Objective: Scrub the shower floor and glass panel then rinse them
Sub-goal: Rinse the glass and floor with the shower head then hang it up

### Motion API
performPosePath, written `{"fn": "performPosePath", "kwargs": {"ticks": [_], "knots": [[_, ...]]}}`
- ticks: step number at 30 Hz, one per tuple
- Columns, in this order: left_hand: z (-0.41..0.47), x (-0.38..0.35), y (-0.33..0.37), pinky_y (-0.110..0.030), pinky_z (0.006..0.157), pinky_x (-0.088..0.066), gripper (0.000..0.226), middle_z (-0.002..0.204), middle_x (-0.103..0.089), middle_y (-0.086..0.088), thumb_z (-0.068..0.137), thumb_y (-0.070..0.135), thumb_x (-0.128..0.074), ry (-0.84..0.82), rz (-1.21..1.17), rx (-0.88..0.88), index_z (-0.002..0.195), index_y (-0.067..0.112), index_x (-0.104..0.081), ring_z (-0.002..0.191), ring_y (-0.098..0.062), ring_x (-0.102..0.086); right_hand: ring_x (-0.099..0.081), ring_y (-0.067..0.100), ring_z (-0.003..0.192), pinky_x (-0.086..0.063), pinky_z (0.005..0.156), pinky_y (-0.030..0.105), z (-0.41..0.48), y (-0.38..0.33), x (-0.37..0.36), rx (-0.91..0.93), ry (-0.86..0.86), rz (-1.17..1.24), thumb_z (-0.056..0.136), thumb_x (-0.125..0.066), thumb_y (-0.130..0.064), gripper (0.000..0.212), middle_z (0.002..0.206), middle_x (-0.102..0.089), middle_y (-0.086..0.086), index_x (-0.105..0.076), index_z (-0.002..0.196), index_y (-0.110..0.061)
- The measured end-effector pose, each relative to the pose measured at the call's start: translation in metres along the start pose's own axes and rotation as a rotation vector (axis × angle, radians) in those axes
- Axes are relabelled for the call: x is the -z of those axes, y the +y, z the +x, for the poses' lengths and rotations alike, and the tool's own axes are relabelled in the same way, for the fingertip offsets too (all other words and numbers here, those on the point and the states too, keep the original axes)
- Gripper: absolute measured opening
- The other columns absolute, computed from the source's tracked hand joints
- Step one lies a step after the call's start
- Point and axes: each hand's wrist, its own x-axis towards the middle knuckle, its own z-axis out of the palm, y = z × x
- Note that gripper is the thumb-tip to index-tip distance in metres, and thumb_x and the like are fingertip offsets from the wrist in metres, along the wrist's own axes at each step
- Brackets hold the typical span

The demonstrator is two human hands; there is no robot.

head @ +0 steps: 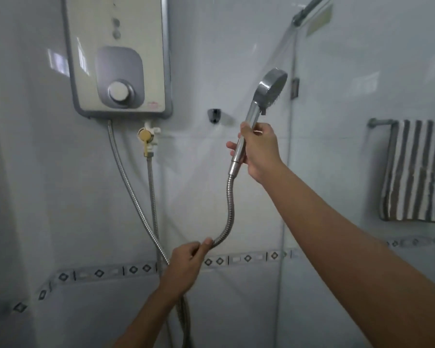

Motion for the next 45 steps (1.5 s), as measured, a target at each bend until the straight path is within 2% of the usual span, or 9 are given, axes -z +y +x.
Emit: {"fn": "performPosePath", "kwargs": {"ticks": [5, 9, 12, 14, 18, 22, 27, 41, 45], "knots": [[0.059, -0.010, 0.032, -0.030, 0.054, -0.030, 0.072, 0.052, -0.039, 0.010, 0.084, 0.077, -0.048, -0.019, -0.096, -0.068, 0.062, 0.008, -0.046, 0.052, -0.007, -0.035, -0.077, 0.032, 0.074, -0.048, 0.053, 0.031, 0.050, -0.039, -0.029, 0.174, 0.036, -0.117, 0.098, -0.065, -0.023, 0.022, 0.099, -0.057, 0.003, -0.045, 0.103, -0.015], [0.095, -0.015, 0.051, -0.033, 0.055, -0.029, 0.075, 0.058, -0.034, 0.002, 0.084, 0.076, -0.050, -0.001, -0.094, -0.132, 0.065, 0.004, -0.040, 0.055, -0.011, -0.032, -0.075, 0.039, 0.080, -0.059, 0.057, 0.035, 0.080, -0.056, -0.047, 0.300, 0.071, -0.162, 0.095, -0.070, -0.019, 0.026, 0.103, -0.063, 0.010, -0.046, 0.102, -0.013], [0.119, -0.018, 0.066, -0.032, 0.055, -0.030, 0.068, 0.058, -0.035, 0.001, 0.087, 0.071, -0.049, 0.026, -0.091, -0.140, 0.064, 0.008, -0.036, 0.054, -0.012, -0.031, -0.074, 0.034, 0.079, -0.062, 0.073, 0.045, 0.101, -0.064, -0.059, 0.393, 0.087, -0.245, 0.092, -0.073, -0.021, 0.029, 0.092, -0.064, 0.006, -0.047, 0.103, -0.014], [0.133, -0.020, 0.072, -0.032, 0.055, -0.030, 0.060, 0.058, -0.035, 0.000, 0.087, 0.068, -0.048, 0.045, -0.105, -0.115, 0.063, 0.015, -0.036, 0.054, -0.012, -0.030, -0.073, 0.032, 0.081, -0.061, 0.077, 0.046, 0.114, -0.067, -0.066, 0.450, 0.096, -0.286, 0.091, -0.075, -0.022, 0.030, 0.086, -0.064, 0.003, -0.047, 0.101, -0.017], [0.156, -0.023, 0.079, -0.035, 0.056, -0.029, 0.060, 0.058, -0.034, -0.004, 0.095, 0.064, -0.043, 0.057, -0.058, -0.087, 0.063, 0.015, -0.033, 0.054, -0.015, -0.030, -0.069, 0.029, 0.078, -0.055, 0.067, 0.033, 0.133, -0.067, -0.078, 0.522, 0.095, -0.362, 0.089, -0.076, -0.022, 0.034, 0.079, -0.061, 0.000, -0.047, 0.107, -0.018], [0.173, -0.020, 0.080, -0.035, 0.056, -0.026, 0.059, 0.059, -0.030, -0.004, 0.101, 0.057, -0.041, 0.092, -0.056, -0.058, 0.063, 0.014, -0.028, 0.054, -0.016, -0.027, -0.060, 0.012, 0.076, -0.042, 0.062, 0.018, 0.147, -0.064, -0.087, 0.557, 0.089, -0.402, 0.089, -0.076, -0.021, 0.037, 0.080, -0.058, -0.004, -0.049, 0.113, -0.016], [0.188, -0.012, 0.075, -0.034, 0.055, -0.025, 0.059, 0.057, -0.028, -0.001, 0.102, 0.056, -0.040, 0.114, -0.073, -0.037, 0.063, 0.014, -0.024, 0.054, -0.018, -0.026, -0.056, 0.007, 0.071, -0.041, 0.062, 0.014, 0.161, -0.059, -0.092, 0.573, 0.098, -0.419, 0.088, -0.078, -0.021, 0.037, 0.080, -0.058, -0.006, -0.054, 0.116, -0.015], [0.185, -0.030, 0.048, -0.035, 0.056, -0.028, 0.059, 0.054, -0.032, 0.001, 0.104, 0.056, -0.030, 0.060, -0.008, 0.037, 0.063, 0.014, -0.027, 0.050, -0.016, -0.029, -0.056, 0.014, 0.069, -0.055, 0.077, 0.036, 0.167, -0.028, -0.091, 0.564, 0.078, -0.520, 0.084, -0.082, -0.027, 0.044, 0.078, -0.057, -0.004, -0.051, 0.114, -0.017], [0.187, -0.035, 0.046, -0.035, 0.058, -0.032, 0.058, 0.057, -0.039, -0.002, 0.106, 0.052, -0.026, 0.060, -0.018, 0.080, 0.065, 0.013, -0.037, 0.052, -0.017, -0.034, -0.060, 0.021, 0.077, -0.054, 0.080, 0.041, 0.165, -0.028, -0.095, 0.548, 0.086, -0.568, 0.084, -0.082, -0.028, 0.049, 0.089, -0.060, 0.000, -0.048, 0.116, -0.017]]}}
